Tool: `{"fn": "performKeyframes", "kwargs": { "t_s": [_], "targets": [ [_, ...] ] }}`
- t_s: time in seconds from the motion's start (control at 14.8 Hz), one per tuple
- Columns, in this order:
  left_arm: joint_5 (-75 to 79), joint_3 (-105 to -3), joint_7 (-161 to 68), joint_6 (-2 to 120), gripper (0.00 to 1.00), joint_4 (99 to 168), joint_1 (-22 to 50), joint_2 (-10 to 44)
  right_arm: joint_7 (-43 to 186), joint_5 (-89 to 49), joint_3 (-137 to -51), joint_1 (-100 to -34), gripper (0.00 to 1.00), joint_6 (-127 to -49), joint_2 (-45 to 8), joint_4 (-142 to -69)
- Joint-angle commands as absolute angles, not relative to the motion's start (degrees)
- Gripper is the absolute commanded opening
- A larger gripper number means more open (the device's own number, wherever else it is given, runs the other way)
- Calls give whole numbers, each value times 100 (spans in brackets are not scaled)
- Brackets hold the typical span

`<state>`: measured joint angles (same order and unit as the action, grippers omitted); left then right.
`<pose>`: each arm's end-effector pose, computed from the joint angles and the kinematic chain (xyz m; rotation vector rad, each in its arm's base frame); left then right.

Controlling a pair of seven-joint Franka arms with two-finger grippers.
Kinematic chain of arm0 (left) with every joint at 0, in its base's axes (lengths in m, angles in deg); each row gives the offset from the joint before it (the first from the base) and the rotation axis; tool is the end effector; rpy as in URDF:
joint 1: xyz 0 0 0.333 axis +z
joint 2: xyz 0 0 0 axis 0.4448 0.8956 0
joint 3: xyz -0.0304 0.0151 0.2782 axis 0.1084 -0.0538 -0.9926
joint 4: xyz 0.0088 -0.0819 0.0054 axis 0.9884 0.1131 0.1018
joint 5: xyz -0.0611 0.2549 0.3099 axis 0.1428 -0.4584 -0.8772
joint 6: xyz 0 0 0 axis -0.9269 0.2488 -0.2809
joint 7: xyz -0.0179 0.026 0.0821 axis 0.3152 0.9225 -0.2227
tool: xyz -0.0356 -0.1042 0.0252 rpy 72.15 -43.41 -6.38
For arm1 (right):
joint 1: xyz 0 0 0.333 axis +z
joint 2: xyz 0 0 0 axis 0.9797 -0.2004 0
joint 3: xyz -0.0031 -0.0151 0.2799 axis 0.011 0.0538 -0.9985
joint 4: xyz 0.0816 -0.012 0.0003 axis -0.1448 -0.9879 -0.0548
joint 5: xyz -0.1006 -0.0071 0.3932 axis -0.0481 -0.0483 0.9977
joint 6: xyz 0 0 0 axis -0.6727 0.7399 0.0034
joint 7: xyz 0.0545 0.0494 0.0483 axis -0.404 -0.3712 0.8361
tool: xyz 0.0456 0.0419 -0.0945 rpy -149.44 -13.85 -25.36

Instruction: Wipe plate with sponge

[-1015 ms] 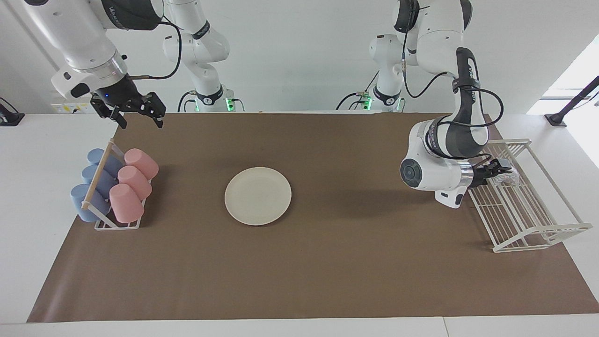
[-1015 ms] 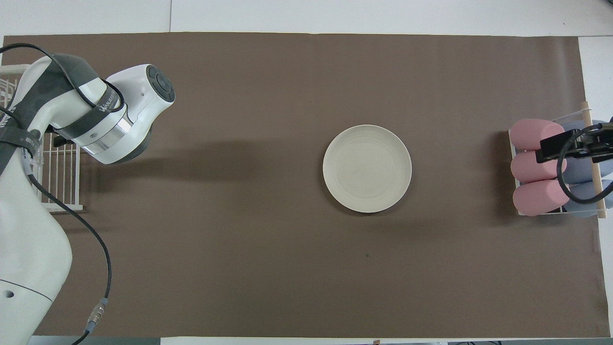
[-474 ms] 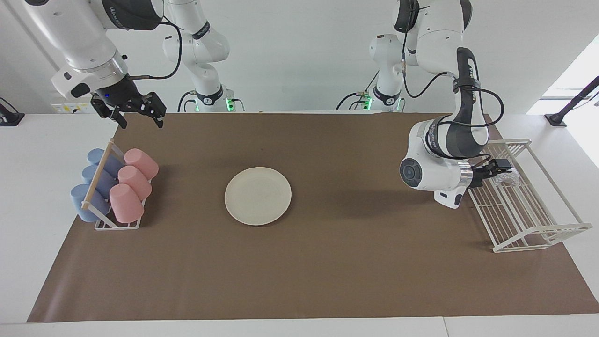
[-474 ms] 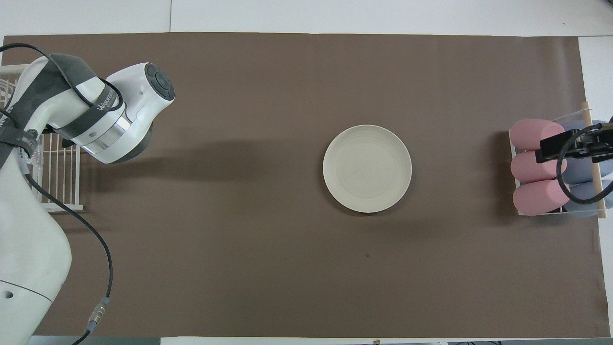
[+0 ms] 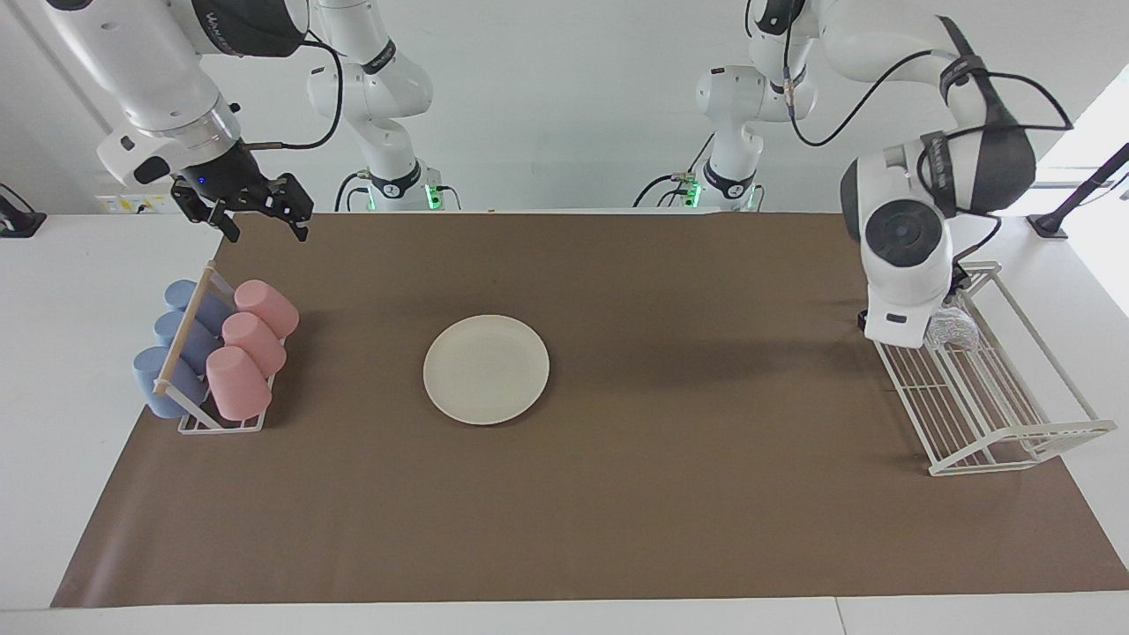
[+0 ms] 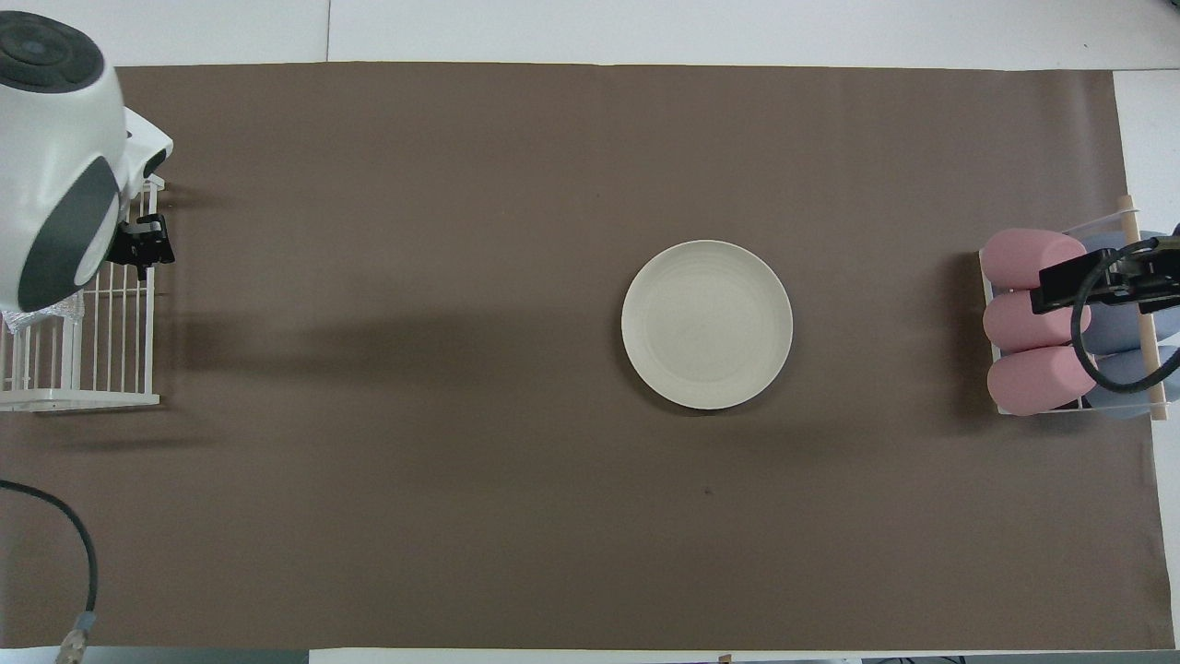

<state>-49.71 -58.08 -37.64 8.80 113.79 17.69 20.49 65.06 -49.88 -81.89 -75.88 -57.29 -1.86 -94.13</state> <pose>0.6119 -0.0342 0.4576 -2.6080 -0.3148 0.1541 0.5540 -0.0214 0.5739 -3.1216 0.0280 0.1092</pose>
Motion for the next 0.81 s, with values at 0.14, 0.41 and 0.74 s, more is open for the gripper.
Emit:
{"fn": "performKeyframes", "kwargs": {
  "t_s": [0.14, 0.41, 0.74],
  "targets": [
    [-2913, -5796, -4064, 789, 100, 11744, 2280, 882, 6386, -5103, -8230, -7598, 100, -5633, -209, -9338],
    [-2674, -5787, -4733, 718, 100, 12358, 2280, 91, 6386, -5103, -8230, -7598, 100, -5641, -209, -9329],
    [-1962, -5936, -4892, 587, 100, 11834, 2115, 308, 6386, -5094, -8230, -7598, 100, -5633, -209, -9329]
  ]
}}
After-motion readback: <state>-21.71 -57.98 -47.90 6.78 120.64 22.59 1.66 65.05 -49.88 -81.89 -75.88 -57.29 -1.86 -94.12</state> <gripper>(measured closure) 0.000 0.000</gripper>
